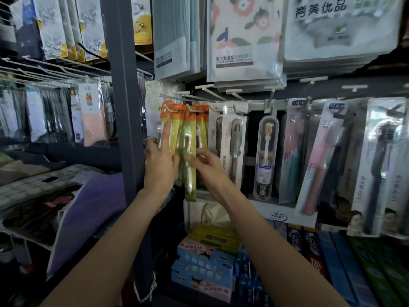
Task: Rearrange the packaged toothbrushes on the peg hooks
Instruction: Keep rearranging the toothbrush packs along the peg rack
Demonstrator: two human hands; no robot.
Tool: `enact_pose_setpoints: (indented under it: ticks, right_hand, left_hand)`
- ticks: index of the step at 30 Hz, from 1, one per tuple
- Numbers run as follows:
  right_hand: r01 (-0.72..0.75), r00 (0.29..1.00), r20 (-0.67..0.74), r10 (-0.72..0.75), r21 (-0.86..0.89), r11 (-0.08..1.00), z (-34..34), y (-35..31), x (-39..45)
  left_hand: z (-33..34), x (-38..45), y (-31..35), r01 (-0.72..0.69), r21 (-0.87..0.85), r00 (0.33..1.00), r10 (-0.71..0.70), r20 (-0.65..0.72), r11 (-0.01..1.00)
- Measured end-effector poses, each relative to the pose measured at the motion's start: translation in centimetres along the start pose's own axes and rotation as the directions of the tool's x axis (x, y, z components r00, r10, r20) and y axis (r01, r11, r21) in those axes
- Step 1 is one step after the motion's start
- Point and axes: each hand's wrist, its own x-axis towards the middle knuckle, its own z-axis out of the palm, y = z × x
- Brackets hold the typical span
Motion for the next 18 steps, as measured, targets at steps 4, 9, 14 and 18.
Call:
enact_pose_setpoints:
  ticks: [4,9,14,18]
  right_hand:
    - [0.178,0.978,-0.032,-0.204,-0.379,0.908,-2.0,-1.4,-0.9]
    - [0.226,0.965,0.02,-0.26,-0.564,0.794,-3.3,-3.4,-0.8]
    - [0.162,0.981,0.061,-0.182,-0.768,0.62,-4.0,-4.1,-0.4]
    - [0.128,0.992,0.084,-0.099,-0.773,0.622,-4.2,-5.1,-0.6]
  left_hand:
    - [0.0,0.0,0.0,0.0,-0.004,1.0,0.0,-0.006,1.0]
    - [0.0,0.0,-0.1,-0.002,-0.054,1.0,0.003,0.008,0.999]
    - [-0.2,0.0,0.0,-0.002,-0.042,1.0,0.002,0.006,0.999]
    - [-0.1,-0.1,0.0,0.001,-0.037,1.0,-0.001,0.01,0.999]
